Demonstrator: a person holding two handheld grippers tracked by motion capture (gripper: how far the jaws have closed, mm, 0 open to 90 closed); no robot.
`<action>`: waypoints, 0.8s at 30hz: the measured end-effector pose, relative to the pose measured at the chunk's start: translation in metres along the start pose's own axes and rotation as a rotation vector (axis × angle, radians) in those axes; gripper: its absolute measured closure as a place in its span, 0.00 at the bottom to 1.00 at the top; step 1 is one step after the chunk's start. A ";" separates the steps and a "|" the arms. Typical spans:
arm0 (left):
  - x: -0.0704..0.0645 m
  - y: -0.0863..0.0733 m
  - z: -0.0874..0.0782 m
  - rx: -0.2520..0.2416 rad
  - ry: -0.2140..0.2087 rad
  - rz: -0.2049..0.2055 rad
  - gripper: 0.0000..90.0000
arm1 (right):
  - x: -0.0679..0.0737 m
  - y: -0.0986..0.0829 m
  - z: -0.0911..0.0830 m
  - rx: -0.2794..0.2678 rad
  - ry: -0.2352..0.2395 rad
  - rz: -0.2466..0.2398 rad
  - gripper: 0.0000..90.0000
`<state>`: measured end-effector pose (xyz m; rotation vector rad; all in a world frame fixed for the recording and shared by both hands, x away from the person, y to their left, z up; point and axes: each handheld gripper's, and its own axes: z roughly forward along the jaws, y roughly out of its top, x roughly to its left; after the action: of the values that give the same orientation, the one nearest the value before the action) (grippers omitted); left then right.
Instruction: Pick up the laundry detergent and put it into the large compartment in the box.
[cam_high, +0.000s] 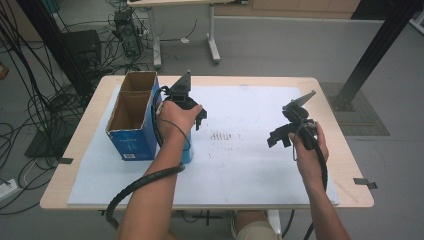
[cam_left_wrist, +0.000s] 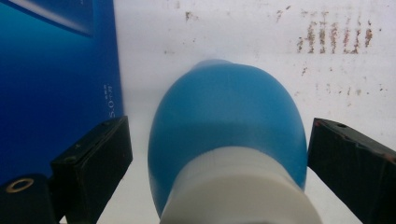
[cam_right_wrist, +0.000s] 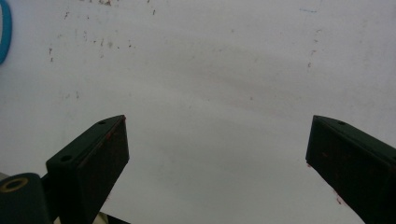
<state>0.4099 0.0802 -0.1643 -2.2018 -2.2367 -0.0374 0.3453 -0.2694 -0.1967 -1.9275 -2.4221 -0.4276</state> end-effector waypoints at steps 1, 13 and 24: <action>0.000 0.000 0.000 0.002 0.000 0.001 0.08 | -0.001 0.000 0.000 -0.002 0.000 0.001 0.06; -0.004 0.000 -0.001 -0.007 0.008 0.001 0.08 | -0.003 -0.001 0.000 -0.003 0.003 0.004 0.06; -0.003 -0.001 -0.001 -0.013 0.007 -0.006 0.09 | -0.002 -0.001 0.000 -0.004 0.002 0.002 0.06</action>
<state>0.4088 0.0770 -0.1630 -2.1972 -2.2465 -0.0596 0.3450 -0.2721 -0.1971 -1.9294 -2.4201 -0.4350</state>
